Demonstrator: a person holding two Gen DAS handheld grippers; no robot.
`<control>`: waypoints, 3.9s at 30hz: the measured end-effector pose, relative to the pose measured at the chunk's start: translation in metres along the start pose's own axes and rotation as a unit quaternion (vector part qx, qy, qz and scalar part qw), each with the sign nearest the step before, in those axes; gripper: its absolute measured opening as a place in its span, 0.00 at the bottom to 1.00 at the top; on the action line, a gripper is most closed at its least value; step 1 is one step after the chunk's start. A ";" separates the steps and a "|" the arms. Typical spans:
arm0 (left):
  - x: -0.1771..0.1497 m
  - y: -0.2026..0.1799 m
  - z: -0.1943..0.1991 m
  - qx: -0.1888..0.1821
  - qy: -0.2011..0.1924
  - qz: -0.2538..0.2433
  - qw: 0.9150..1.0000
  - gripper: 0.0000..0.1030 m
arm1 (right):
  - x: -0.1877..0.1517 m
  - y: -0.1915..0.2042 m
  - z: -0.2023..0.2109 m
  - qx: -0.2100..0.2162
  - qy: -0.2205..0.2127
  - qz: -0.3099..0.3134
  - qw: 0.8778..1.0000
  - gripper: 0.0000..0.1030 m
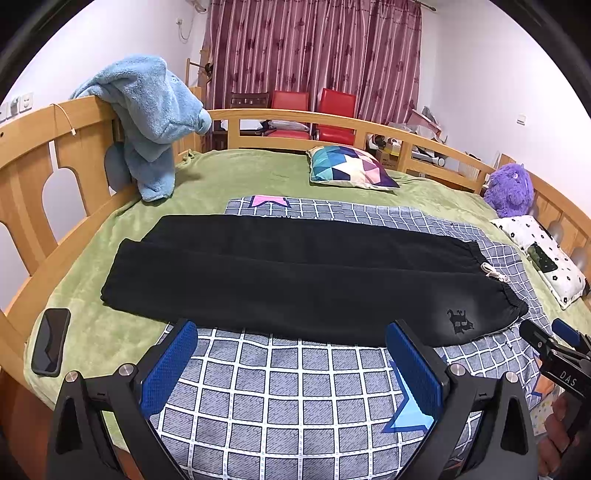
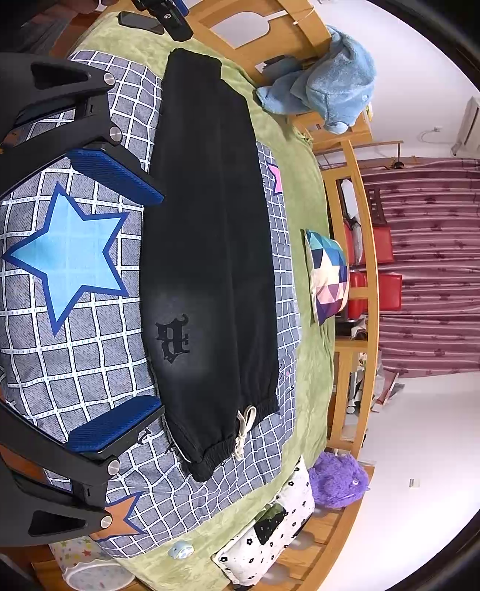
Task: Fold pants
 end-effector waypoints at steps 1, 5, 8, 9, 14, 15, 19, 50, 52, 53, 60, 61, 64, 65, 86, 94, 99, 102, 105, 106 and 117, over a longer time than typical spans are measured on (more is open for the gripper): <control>0.000 0.000 0.000 0.000 0.000 0.000 1.000 1.00 | 0.001 0.000 0.000 0.000 0.000 0.000 1.000 0.99; 0.000 0.000 0.000 0.001 -0.001 -0.001 1.000 1.00 | 0.001 -0.001 0.001 0.001 -0.002 -0.001 1.000 0.99; 0.001 0.001 0.000 0.001 -0.002 -0.001 1.000 1.00 | 0.002 0.000 0.002 0.001 -0.005 0.002 1.000 0.99; 0.001 0.000 0.000 0.001 -0.002 -0.003 1.000 1.00 | 0.002 0.000 0.003 0.002 -0.006 0.002 1.000 0.99; 0.002 -0.001 0.000 0.001 -0.006 -0.005 1.000 1.00 | 0.002 -0.001 0.003 0.001 -0.005 0.001 1.000 0.99; 0.001 -0.002 0.001 0.001 -0.007 -0.006 1.000 1.00 | 0.002 -0.001 0.003 0.002 -0.005 0.000 1.000 0.99; 0.000 -0.002 0.001 -0.003 -0.009 -0.008 1.000 1.00 | 0.000 -0.001 0.001 0.008 -0.006 -0.002 1.000 0.99; -0.038 0.107 -0.148 -0.061 0.046 0.132 0.988 0.81 | -0.034 -0.053 -0.155 0.054 0.060 -0.112 0.990 0.75; -0.044 0.119 -0.162 -0.055 0.058 0.151 0.985 0.78 | -0.039 -0.062 -0.167 0.058 0.073 -0.130 0.987 0.73; -0.047 0.123 -0.166 -0.057 0.062 0.156 0.984 0.77 | -0.041 -0.065 -0.174 0.061 0.085 -0.136 0.985 0.67; -0.064 0.155 -0.181 -0.083 0.077 0.225 0.968 0.63 | -0.062 -0.087 -0.200 0.070 0.120 -0.161 0.977 0.55; -0.064 0.157 -0.182 -0.089 0.075 0.233 0.965 0.63 | -0.061 -0.090 -0.199 0.079 0.116 -0.170 0.975 0.55; -0.066 0.158 -0.185 -0.101 0.073 0.244 0.962 0.63 | -0.061 -0.098 -0.200 0.096 0.109 -0.202 0.969 0.55; -0.067 0.157 -0.186 -0.101 0.072 0.244 0.962 0.63 | -0.061 -0.099 -0.201 0.100 0.111 -0.210 0.966 0.55; -0.064 0.188 -0.205 -0.117 0.048 0.319 0.939 0.46 | -0.059 -0.113 -0.226 0.103 0.097 -0.295 0.945 0.39; -0.061 0.189 -0.213 -0.104 0.029 0.325 0.939 0.27 | -0.053 -0.114 -0.241 0.083 0.099 -0.307 0.943 0.20; -0.062 0.199 -0.216 -0.114 0.023 0.361 0.925 0.12 | -0.047 -0.109 -0.235 0.062 0.077 -0.291 0.952 0.17; -0.049 0.193 -0.208 -0.108 0.019 0.337 0.935 0.12 | -0.037 -0.103 -0.224 0.044 0.058 -0.260 0.963 0.16; -0.018 0.178 -0.196 -0.083 0.022 0.273 0.958 0.12 | -0.018 -0.098 -0.212 0.039 0.041 -0.228 0.972 0.15; -0.007 0.174 -0.191 -0.081 0.014 0.253 0.964 0.12 | -0.010 -0.099 -0.210 0.042 0.035 -0.224 0.973 0.15; 0.136 0.154 -0.226 -0.045 -0.017 0.174 0.984 0.12 | 0.114 -0.091 -0.242 0.059 -0.010 -0.229 0.972 0.13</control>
Point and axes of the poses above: each gripper's, at about its wrist camera, not at the fingertips, and z roughly against the way its jaws point, y to its left, x to its top, the point moved 2 cm from there along -z, roughly the way its jaws point, and after that the axes turned 5 degrees about -x, right-handed, at the moved point
